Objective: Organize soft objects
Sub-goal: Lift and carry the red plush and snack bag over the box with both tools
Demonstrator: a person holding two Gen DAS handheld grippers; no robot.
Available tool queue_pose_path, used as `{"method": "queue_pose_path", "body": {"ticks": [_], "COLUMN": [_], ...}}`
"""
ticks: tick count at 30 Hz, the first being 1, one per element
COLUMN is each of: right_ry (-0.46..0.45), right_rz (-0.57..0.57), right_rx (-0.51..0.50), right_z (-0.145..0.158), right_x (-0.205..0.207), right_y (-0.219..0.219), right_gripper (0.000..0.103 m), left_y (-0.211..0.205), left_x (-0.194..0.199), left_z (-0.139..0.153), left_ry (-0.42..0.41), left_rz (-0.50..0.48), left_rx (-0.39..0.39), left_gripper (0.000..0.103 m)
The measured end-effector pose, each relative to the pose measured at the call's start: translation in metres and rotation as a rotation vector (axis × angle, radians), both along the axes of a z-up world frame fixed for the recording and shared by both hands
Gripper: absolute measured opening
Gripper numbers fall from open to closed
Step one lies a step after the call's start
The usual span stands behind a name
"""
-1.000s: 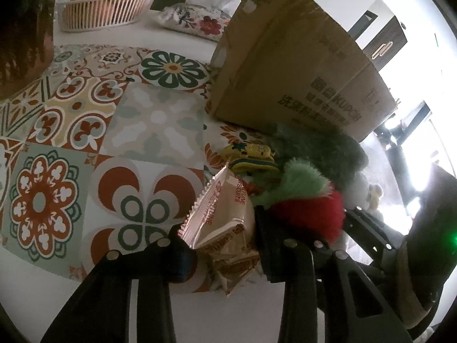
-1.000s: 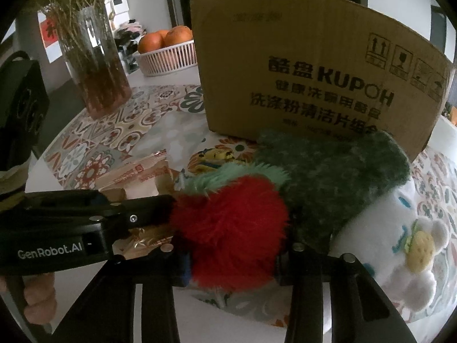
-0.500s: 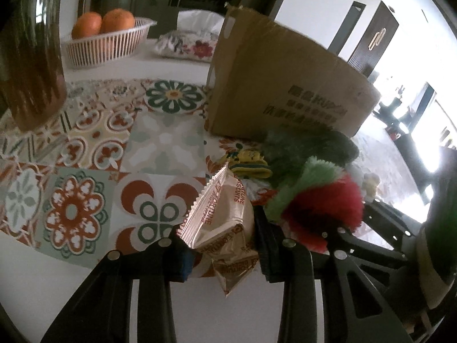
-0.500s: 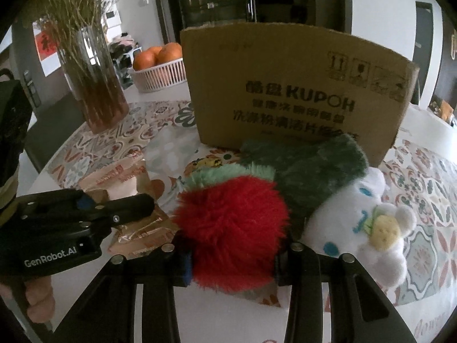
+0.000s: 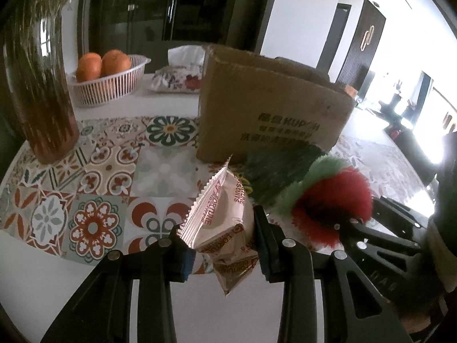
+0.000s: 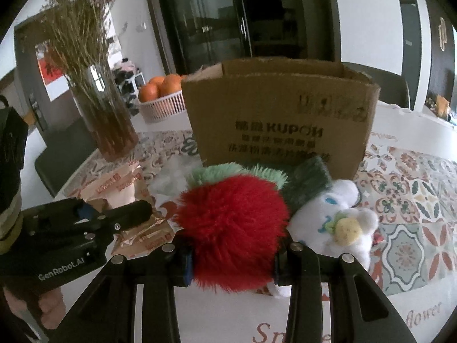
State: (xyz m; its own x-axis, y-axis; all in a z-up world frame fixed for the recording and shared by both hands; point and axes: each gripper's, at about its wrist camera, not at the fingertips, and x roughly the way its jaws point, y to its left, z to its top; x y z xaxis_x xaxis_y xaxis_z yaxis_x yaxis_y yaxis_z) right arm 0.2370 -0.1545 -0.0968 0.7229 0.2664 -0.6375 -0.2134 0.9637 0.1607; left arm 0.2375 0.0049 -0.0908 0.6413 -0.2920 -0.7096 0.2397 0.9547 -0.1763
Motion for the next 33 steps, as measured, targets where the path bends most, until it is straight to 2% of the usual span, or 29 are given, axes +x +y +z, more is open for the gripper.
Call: {"method": "queue_pose_path", "body": {"ticks": [12, 33], "right_ry": [-0.079, -0.215], "right_rz": [-0.048, -0.097], "right_rx": [0.037, 0.081], "right_z": [0.034, 0.093], "right_x": [-0.017, -0.011], "right_y": [-0.026, -0.056], "right_gripper": [0.039, 0.039], "left_y": [-0.022, -0.045], "left_x": [-0.013, 0.0], "left_z": [0.036, 0.099], "left_ry": [-0.089, -0.25], "left_rz": [-0.014, -0.015], "left_rx": [0.006, -0.001], "left_gripper": [0.036, 0.036]}}
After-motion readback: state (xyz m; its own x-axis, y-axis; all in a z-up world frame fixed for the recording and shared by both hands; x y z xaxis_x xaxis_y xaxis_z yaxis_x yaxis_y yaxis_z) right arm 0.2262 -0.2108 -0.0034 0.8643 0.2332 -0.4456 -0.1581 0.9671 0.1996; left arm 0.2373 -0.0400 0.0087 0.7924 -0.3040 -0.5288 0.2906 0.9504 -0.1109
